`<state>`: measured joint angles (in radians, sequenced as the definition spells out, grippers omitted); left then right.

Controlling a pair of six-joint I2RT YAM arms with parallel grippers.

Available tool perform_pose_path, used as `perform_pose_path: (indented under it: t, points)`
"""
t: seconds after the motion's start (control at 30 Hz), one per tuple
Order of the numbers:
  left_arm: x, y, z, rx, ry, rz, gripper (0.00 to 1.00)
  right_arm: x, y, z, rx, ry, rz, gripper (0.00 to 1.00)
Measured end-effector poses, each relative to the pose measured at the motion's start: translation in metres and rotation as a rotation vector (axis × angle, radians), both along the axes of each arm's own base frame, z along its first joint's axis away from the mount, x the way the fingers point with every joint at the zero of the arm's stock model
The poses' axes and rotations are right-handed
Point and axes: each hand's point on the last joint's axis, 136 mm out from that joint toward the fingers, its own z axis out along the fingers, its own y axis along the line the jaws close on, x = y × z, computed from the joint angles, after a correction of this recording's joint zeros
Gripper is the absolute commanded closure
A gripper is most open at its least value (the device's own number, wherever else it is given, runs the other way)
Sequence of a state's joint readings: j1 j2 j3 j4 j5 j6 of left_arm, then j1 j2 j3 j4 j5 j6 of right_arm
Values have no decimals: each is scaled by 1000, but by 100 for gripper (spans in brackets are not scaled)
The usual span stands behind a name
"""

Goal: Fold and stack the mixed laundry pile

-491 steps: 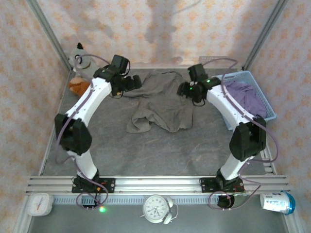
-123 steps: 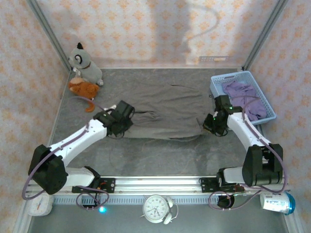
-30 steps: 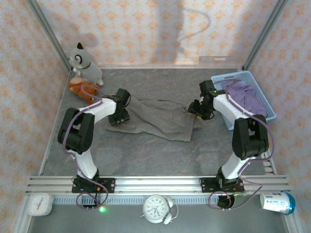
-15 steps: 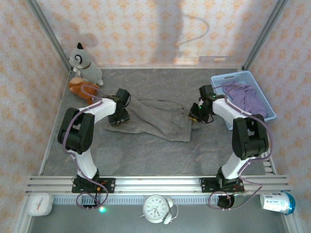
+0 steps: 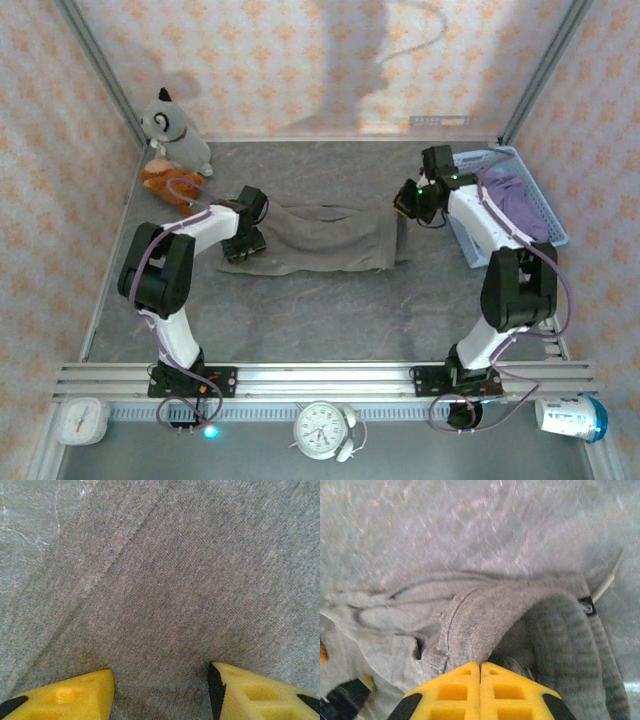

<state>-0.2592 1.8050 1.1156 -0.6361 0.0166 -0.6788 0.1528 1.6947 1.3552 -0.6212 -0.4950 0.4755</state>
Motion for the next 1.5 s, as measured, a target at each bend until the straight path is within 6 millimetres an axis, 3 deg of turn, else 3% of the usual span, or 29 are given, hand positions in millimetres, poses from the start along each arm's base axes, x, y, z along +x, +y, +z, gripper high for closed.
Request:
perform_pose_path:
  t: [0.1,0.17,0.27,0.37,0.47,0.6,0.67,0.73,0.83,0.9,1.0,1.13,1.27,1.5]
  points:
    - [-2,1,0,0,1,0,45,33,-3,-19,-17,23,-26,100]
    - [-3,1,1,0,2,-4,35,50,-3,-44,-32,65,-37,87]
    - [-4,0,4,-2,0,-14,21,52,-7,-79,-59,142,-53,65]
    - [-6,0,12,-7,0,-20,16,45,-12,-80,-87,166,-57,53]
    - [3,-3,34,-20,-40,-23,15,42,-18,-54,-114,119,-62,51]
    - [30,-9,80,-41,-159,-40,16,30,-16,5,-126,-5,-50,57]
    - [46,-12,103,-44,-224,-52,17,20,-5,30,-118,-63,-25,60]
    - [58,-13,115,-46,-258,-61,17,9,12,38,-104,-84,11,61]
    - [80,-11,120,-36,-278,-61,18,-10,45,20,-81,-43,74,63]
    - [95,-10,110,-21,-262,-65,18,-24,63,-6,-83,25,115,66]
    - [117,-11,78,4,-204,-64,19,-41,78,-43,-92,117,135,69]
    - [128,-13,34,20,-112,-57,27,-59,69,-81,-115,213,97,70]
    - [133,-14,19,21,-83,-33,41,-60,64,-96,-139,237,85,71]
    - [160,-8,31,44,-143,41,96,-62,58,-104,-166,241,77,70]
